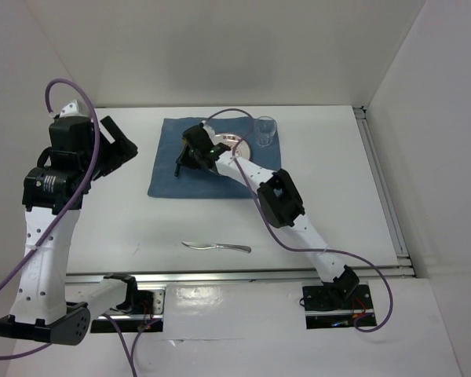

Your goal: Set the dinner table for one person

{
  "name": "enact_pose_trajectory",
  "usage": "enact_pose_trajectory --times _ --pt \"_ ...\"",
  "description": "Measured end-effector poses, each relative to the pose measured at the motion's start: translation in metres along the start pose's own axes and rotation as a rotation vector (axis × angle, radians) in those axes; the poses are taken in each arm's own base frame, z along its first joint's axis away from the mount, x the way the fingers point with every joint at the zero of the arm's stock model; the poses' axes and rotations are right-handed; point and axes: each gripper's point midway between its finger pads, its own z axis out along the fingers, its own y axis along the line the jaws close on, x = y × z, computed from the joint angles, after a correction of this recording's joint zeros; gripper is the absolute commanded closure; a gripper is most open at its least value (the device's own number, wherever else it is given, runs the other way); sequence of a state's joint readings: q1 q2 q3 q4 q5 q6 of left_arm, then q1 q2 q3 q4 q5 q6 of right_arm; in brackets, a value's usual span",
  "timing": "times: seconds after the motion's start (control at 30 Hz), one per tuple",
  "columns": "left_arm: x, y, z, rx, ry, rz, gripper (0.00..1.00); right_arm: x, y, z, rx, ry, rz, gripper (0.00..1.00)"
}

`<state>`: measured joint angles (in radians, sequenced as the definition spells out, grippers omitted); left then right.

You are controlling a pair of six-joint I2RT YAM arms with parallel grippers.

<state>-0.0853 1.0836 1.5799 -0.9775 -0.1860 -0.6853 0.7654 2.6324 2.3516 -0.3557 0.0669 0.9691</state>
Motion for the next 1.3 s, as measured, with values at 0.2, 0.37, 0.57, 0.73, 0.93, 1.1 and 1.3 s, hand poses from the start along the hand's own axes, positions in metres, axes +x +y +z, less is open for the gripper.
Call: enact_pose_trajectory --times 0.2,0.37,0.57,0.73,0.93,1.1,1.3 --pt "0.001 0.001 0.000 -0.004 0.003 0.002 0.11 -0.014 -0.017 0.006 0.026 -0.013 0.027 0.91" --pt "0.005 0.004 0.003 -0.014 0.014 0.005 0.11 -0.021 -0.022 0.008 0.029 -0.020 0.015 0.78" --pt "0.007 0.005 0.005 -0.016 0.019 0.007 0.11 -0.016 -0.029 0.014 0.034 -0.010 -0.024 0.95" --pt "0.007 0.005 0.005 -0.016 0.019 0.009 0.11 -0.012 -0.032 0.015 0.031 0.005 -0.051 0.97" --pt "0.008 0.005 0.006 -0.016 0.019 0.008 0.11 -0.011 -0.027 0.014 0.019 0.005 -0.085 0.61" --pt "0.009 0.005 0.007 -0.015 0.022 0.009 0.11 -0.008 -0.025 0.014 0.011 0.011 -0.098 0.41" --pt "0.011 0.006 0.008 -0.017 0.026 0.013 0.11 -0.009 -0.023 0.014 0.001 0.010 -0.115 0.41"
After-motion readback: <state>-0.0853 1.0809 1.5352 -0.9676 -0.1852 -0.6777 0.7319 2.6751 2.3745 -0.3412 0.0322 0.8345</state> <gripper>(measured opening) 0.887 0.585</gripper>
